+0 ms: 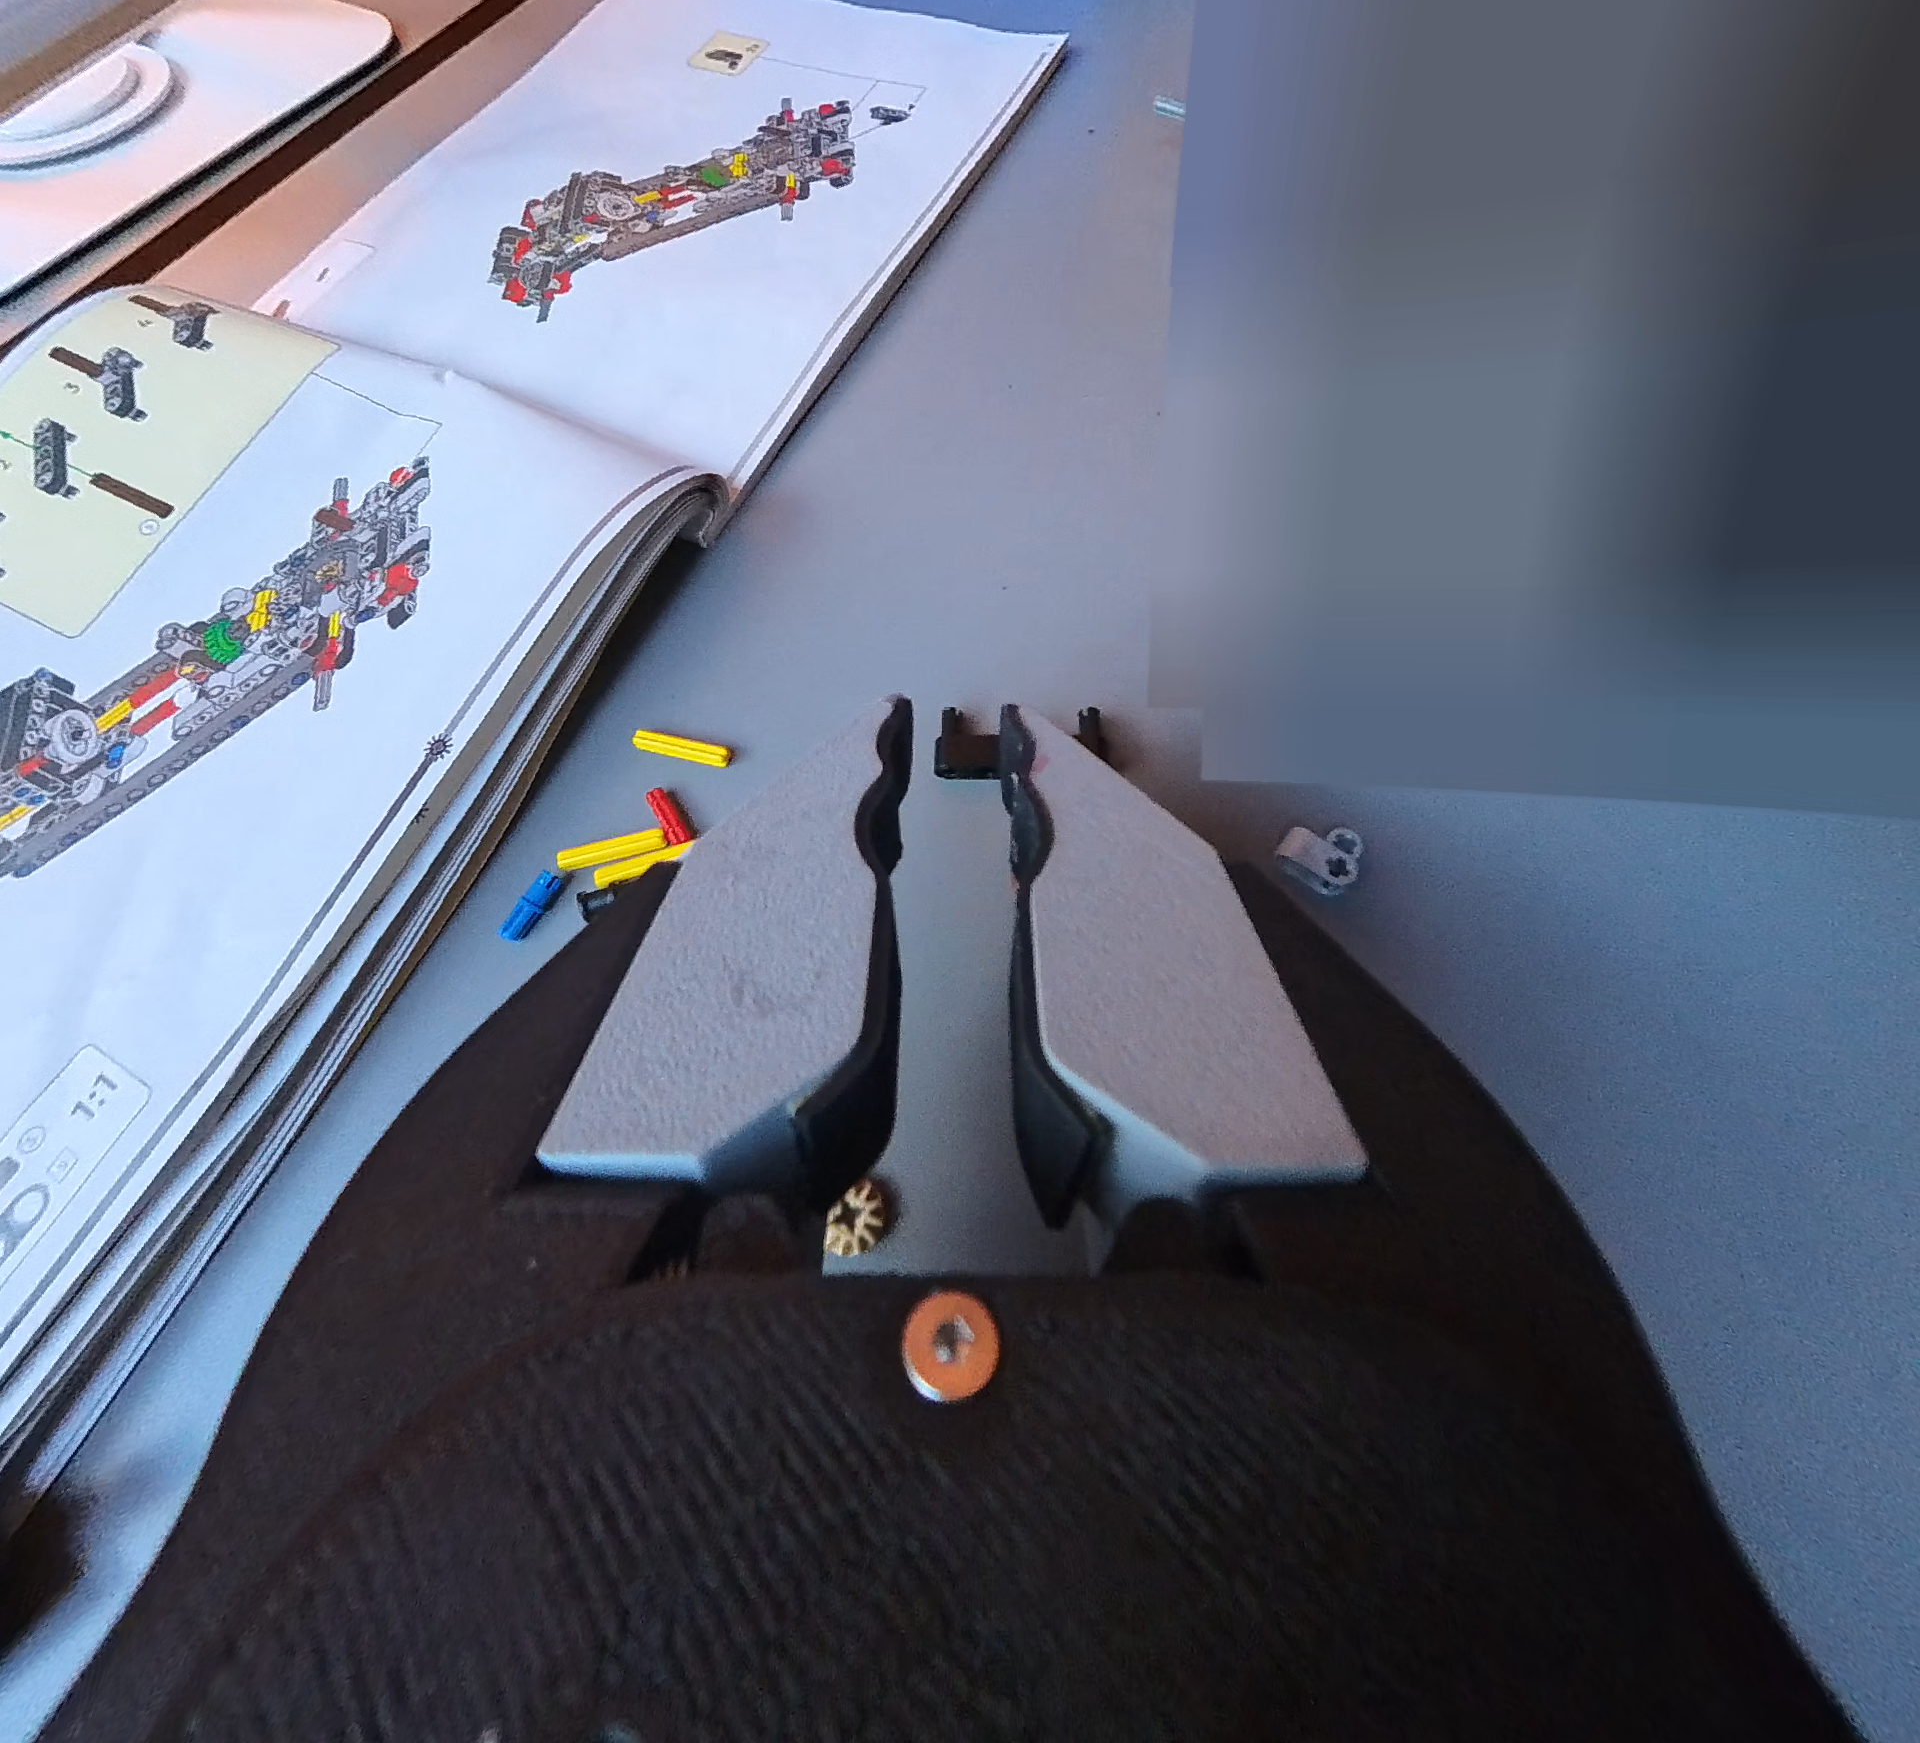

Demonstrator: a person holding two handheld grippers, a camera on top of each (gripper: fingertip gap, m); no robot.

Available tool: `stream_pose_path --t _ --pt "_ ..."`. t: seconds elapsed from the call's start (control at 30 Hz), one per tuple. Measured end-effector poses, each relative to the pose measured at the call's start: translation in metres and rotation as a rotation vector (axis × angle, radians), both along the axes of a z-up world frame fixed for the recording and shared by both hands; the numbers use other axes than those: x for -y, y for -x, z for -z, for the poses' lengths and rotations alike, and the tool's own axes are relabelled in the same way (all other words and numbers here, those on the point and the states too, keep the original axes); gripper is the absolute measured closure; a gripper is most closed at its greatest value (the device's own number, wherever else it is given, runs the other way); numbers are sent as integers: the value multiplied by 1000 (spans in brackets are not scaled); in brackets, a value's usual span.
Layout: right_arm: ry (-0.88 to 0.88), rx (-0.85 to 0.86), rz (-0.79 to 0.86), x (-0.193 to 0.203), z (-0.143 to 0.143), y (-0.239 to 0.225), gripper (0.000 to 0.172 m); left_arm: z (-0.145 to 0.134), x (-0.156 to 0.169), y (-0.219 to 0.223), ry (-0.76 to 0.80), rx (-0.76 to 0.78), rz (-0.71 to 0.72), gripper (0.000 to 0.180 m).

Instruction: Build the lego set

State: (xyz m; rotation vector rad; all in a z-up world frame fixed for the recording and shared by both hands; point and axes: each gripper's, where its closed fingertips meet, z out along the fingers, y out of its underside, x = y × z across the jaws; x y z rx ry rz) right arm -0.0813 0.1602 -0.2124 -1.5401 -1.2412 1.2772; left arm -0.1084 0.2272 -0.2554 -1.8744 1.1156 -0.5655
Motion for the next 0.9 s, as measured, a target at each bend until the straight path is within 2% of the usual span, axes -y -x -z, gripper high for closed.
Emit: stream_pose_path --t 0.9 --pt "-11 -13 -19 5 -2 1 157 0 4 -2 4 -11 6 168"
